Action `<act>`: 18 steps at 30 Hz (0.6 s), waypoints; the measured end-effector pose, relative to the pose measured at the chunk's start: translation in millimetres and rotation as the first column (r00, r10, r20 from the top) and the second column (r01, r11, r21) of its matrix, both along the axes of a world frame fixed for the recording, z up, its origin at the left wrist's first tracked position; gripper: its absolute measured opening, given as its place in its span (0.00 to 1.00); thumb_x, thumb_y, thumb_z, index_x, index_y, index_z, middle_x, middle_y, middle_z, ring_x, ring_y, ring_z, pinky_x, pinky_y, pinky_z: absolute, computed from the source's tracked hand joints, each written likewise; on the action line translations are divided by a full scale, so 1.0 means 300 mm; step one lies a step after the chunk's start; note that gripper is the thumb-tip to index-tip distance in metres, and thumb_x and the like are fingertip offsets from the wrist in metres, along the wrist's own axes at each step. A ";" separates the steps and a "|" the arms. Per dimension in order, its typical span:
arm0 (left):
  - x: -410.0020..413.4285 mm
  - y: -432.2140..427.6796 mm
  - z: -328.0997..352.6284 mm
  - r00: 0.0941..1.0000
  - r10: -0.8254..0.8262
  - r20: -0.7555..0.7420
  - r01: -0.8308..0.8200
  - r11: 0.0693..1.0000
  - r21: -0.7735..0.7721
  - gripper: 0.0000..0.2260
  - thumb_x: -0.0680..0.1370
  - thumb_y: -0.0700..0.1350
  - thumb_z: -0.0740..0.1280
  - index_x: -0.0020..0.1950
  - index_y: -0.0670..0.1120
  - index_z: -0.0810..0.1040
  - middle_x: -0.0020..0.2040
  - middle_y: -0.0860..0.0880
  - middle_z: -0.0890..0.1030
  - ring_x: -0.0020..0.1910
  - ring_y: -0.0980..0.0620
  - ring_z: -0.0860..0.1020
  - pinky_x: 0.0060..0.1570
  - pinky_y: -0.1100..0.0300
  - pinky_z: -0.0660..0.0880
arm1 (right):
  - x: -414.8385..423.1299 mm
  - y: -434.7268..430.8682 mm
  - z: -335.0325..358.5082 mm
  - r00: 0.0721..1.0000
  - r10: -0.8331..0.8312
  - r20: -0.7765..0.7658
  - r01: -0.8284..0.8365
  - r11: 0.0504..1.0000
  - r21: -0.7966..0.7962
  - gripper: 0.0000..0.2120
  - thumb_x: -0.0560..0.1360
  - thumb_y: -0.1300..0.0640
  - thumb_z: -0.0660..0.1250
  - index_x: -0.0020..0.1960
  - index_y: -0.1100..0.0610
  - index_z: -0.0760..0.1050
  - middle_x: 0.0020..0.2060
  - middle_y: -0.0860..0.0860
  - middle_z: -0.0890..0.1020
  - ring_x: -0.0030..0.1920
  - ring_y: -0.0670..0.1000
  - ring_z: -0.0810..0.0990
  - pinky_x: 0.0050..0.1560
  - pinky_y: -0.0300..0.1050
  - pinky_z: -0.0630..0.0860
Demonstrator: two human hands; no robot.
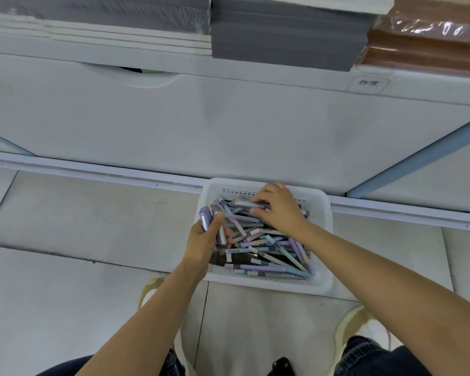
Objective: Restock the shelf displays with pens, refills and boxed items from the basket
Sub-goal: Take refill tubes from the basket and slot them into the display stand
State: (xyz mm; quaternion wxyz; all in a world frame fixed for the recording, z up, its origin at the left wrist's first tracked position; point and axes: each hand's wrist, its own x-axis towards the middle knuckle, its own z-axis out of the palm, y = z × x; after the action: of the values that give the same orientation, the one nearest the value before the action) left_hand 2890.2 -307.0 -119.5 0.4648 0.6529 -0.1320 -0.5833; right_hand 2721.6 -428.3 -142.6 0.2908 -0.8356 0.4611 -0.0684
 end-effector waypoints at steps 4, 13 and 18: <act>-0.016 -0.031 0.094 0.997 0.074 -0.015 -0.075 0.994 -0.074 0.08 0.78 0.45 0.69 0.45 0.41 0.77 0.30 0.49 0.80 0.30 0.52 0.80 0.32 0.61 0.78 | 0.003 -0.008 0.145 0.945 -0.111 0.309 -0.026 0.913 0.406 0.09 0.76 0.52 0.70 0.55 0.52 0.82 0.44 0.47 0.82 0.44 0.43 0.78 0.47 0.39 0.72; -0.047 -0.112 0.446 0.993 0.068 -0.095 -0.099 0.924 -0.370 0.06 0.78 0.42 0.68 0.48 0.40 0.78 0.31 0.48 0.79 0.27 0.54 0.75 0.28 0.63 0.74 | 0.051 -0.006 0.593 0.821 -0.104 0.561 -0.167 0.897 0.410 0.10 0.78 0.64 0.66 0.58 0.67 0.75 0.39 0.55 0.83 0.39 0.52 0.81 0.48 0.46 0.79; -0.043 -0.110 0.642 0.998 0.027 0.051 0.001 0.879 -0.477 0.06 0.77 0.44 0.70 0.46 0.41 0.79 0.29 0.48 0.80 0.26 0.55 0.76 0.26 0.65 0.72 | 0.038 0.039 0.814 0.821 -0.012 0.570 -0.163 0.953 0.256 0.07 0.74 0.63 0.72 0.48 0.58 0.74 0.35 0.54 0.84 0.36 0.52 0.83 0.46 0.52 0.79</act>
State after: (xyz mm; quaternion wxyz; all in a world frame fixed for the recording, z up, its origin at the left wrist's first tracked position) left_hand 2877.2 -340.0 73.0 0.6111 0.5355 -0.2802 -0.5111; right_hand 2732.9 -416.6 101.6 0.5373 -0.7428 0.3253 -0.2318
